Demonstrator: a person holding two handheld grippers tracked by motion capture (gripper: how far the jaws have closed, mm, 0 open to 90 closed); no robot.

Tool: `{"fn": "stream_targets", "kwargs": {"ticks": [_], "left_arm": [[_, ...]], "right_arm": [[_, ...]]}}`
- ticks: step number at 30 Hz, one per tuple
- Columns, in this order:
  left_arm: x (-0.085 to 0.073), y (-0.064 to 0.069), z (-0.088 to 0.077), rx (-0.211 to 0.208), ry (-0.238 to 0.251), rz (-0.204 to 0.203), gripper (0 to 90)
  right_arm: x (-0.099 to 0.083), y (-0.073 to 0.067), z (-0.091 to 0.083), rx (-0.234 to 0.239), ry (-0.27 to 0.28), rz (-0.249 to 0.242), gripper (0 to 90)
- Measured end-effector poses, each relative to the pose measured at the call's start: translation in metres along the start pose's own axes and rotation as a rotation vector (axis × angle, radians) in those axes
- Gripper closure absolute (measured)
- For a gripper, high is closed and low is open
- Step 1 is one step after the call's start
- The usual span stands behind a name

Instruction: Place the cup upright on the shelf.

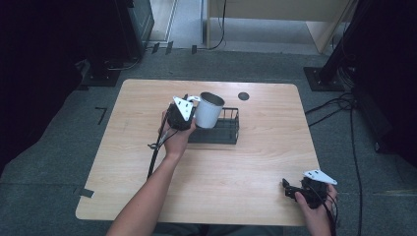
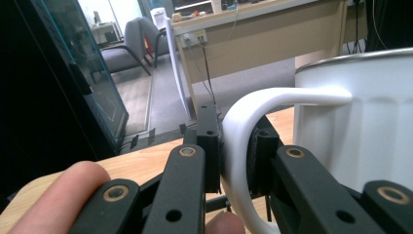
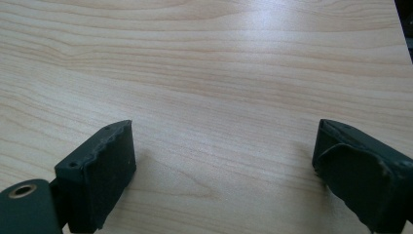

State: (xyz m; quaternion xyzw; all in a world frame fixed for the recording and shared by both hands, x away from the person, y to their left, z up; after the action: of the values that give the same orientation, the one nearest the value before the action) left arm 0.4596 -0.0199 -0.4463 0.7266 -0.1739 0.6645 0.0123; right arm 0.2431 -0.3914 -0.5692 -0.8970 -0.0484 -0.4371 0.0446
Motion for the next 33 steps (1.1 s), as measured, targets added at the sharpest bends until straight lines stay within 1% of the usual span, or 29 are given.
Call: {"fn": "stream_targets", "kwargs": {"ticks": [4,6,7,8,11,14,16,18,20,22,24,26,27,28,29,30,31,32,33], "left_arm": [[-0.001,-0.001,-0.003,-0.033,-0.006,-0.025,78.3],[-0.001,-0.003,-0.005,-0.052,-0.013,-0.043,76.1],[-0.002,-0.003,-0.006,-0.059,-0.018,-0.059,74.2],[-0.003,-0.004,-0.007,-0.064,-0.025,-0.069,72.0],[-0.005,-0.006,-0.009,-0.077,-0.036,-0.089,69.6],[-0.007,-0.008,-0.011,-0.089,-0.055,-0.105,67.3],[-0.007,-0.008,-0.011,-0.097,-0.058,-0.11,64.9],[-0.007,-0.009,-0.012,-0.105,-0.063,-0.116,64.4],[-0.007,-0.009,-0.013,-0.114,-0.07,-0.115,64.2],[-0.01,-0.008,-0.013,-0.126,-0.092,-0.103,64.6],[-0.013,-0.008,-0.013,-0.125,-0.105,-0.084,66.0],[-0.015,-0.009,-0.013,-0.103,-0.115,-0.075,71.0],[-0.015,-0.011,-0.013,-0.092,-0.117,-0.081,74.7],[-0.016,-0.012,-0.013,-0.094,-0.124,-0.084,78.3],[-0.017,-0.011,-0.012,-0.101,-0.133,-0.086,77.0],[-0.019,-0.01,-0.011,-0.104,-0.136,-0.066,76.3],[-0.021,-0.009,-0.011,-0.088,-0.133,-0.046,75.6],[-0.023,-0.008,-0.011,-0.096,-0.135,-0.06,76.8],[-0.024,-0.01,-0.011,-0.095,-0.139,-0.069,76.6]], "right_arm": [[0.0,0.0,0.0,0.0,0.0,-0.001,7.9],[0.0,0.0,0.0,-0.001,0.0,-0.001,7.9],[0.0,0.0,0.0,-0.001,-0.001,-0.001,7.9],[0.0,0.0,0.0,-0.001,-0.001,-0.001,7.9],[0.0,0.0,0.0,-0.002,-0.001,-0.002,7.9],[0.0,0.0,0.0,-0.002,-0.001,-0.002,7.9],[0.0,0.0,0.0,-0.002,-0.001,-0.002,7.9],[0.0,0.0,0.0,-0.002,-0.001,-0.002,7.9],[0.0,0.0,0.0,-0.002,-0.001,-0.002,7.9],[0.0,0.0,0.0,-0.002,-0.001,-0.002,7.9],[0.0,0.0,0.0,-0.002,-0.001,-0.003,7.9],[0.0,0.0,0.0,-0.002,-0.001,-0.003,7.9],[0.0,0.0,0.0,-0.002,-0.002,-0.002,7.9],[0.0,0.0,0.0,-0.002,-0.001,-0.002,7.9],[0.0,0.0,0.0,-0.002,-0.001,-0.003,7.9],[0.0,0.0,0.0,-0.002,-0.002,-0.001,7.9],[0.0,0.0,0.0,-0.002,-0.001,-0.003,7.9],[0.0,0.0,0.0,-0.002,-0.001,-0.003,7.9],[0.0,0.0,0.0,-0.002,-0.001,-0.002,7.9]]}}
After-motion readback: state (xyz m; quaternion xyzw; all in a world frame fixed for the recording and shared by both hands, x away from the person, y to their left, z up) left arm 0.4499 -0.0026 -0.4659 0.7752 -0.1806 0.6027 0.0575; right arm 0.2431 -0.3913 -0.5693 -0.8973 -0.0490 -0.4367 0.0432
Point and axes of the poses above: each handheld gripper's, and its own axes: z roughly forward along the jaws, x roughly out of its top, y roughly to its right, the point moved 6 cm from there along z, roughly forward along the jaws, and after that the axes turned 5 degrees about y, right-handed, at the moved point
